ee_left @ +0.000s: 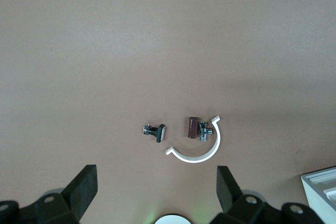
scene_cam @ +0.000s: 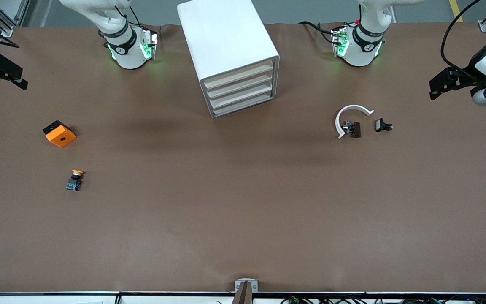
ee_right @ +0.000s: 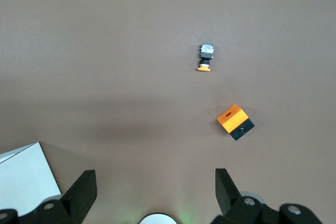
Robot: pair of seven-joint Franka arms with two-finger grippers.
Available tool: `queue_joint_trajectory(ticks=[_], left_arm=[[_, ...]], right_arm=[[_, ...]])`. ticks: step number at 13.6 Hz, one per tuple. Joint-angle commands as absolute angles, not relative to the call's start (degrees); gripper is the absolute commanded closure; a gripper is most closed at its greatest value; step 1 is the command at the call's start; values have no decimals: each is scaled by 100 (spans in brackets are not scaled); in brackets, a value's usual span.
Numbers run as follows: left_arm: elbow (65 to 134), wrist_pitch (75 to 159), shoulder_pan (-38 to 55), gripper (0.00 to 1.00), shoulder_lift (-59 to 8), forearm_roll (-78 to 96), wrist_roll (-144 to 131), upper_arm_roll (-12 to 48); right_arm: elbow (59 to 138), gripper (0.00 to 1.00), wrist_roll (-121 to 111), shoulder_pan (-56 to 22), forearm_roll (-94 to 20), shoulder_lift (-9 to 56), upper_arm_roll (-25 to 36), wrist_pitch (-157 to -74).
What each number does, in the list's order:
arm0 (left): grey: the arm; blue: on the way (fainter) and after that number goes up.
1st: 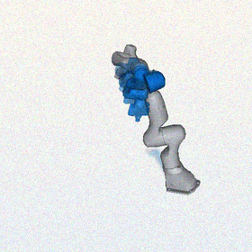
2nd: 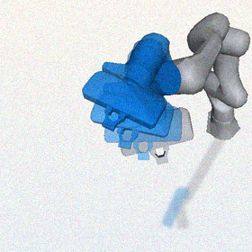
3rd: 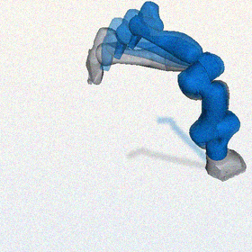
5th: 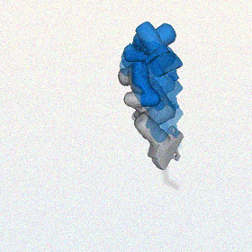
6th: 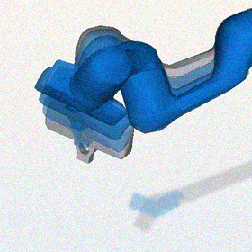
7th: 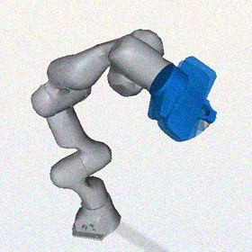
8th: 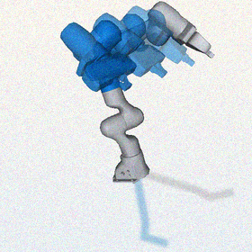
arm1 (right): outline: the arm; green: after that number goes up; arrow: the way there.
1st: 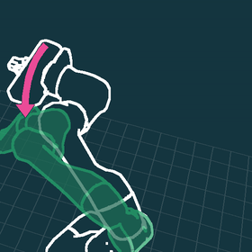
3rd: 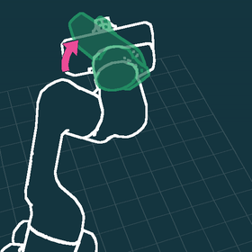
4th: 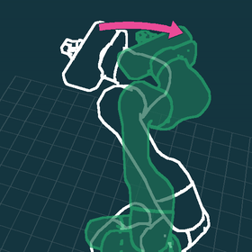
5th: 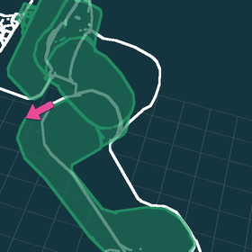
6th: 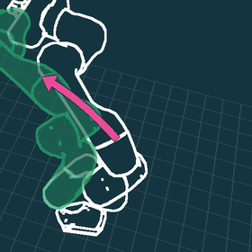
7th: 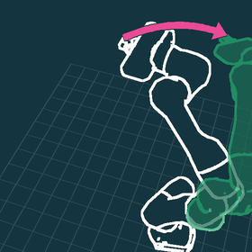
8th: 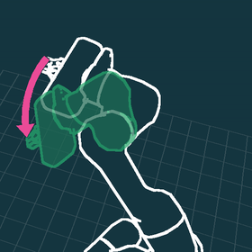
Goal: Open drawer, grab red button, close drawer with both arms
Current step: 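Move the left gripper toward the white cabinet's drawer handle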
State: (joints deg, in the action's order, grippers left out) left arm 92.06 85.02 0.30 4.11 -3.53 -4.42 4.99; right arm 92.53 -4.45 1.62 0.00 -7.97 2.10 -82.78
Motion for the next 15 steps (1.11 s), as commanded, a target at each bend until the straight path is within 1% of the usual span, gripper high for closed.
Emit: queue_joint_trajectory(ticks=[1,3,6,7,10,13,15], left_arm=[[9070,8429,0,0,352,-449,-369,519],[9070,8437,44,0,317,-475,-474,519],[9062,8464,53,0,-191,-623,-440,519],[9062,8464,61,0,-524,-763,-492,519],[9062,8612,280,0,-1211,-721,-902,527],[9009,8745,693,0,-2019,-729,-3077,527],[8493,8710,1009,0,-2765,-712,-4658,527]], right_arm=[[9431,0,-510,149,0,-984,237,-8376],[9466,0,-510,149,-9,-1002,246,-8376],[9475,0,-501,149,-17,-1011,246,-8376],[9483,0,-510,158,-26,-1019,246,-8376],[9492,0,-501,150,-53,-1020,255,-8358],[9492,0,-492,158,-62,-1020,255,-8332],[9492,0,-492,158,-62,-1020,255,-8332]])
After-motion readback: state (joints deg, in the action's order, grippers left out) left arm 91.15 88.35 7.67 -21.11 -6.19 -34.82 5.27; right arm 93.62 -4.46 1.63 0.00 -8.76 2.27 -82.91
